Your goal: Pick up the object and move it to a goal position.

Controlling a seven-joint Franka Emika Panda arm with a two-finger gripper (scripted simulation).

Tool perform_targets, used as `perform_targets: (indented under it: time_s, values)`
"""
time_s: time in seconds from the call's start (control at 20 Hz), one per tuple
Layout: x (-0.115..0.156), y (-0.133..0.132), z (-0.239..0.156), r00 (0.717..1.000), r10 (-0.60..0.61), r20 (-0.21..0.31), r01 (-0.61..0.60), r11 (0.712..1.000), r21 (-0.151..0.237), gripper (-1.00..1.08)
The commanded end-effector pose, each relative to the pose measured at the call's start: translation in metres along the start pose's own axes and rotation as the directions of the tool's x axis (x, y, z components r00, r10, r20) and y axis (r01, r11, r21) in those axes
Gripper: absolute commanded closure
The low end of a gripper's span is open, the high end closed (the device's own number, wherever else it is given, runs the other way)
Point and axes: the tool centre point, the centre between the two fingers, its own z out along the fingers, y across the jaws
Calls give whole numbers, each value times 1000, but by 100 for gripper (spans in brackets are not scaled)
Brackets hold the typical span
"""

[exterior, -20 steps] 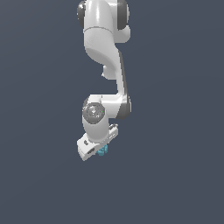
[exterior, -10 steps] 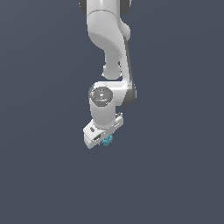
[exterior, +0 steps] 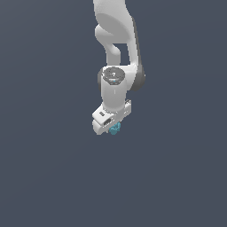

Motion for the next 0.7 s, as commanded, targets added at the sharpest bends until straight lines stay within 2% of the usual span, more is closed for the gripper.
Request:
perform_targets:
  time_s: [0.0,0.35,0.65]
  values:
    - [-5,-13,-9,1000,0,0,0,1000,0,108]
    - [-12,-37,-26,1000,0,0,0,1000,0,108]
    - [-13,-43,-31,1000,0,0,0,1000,0,108]
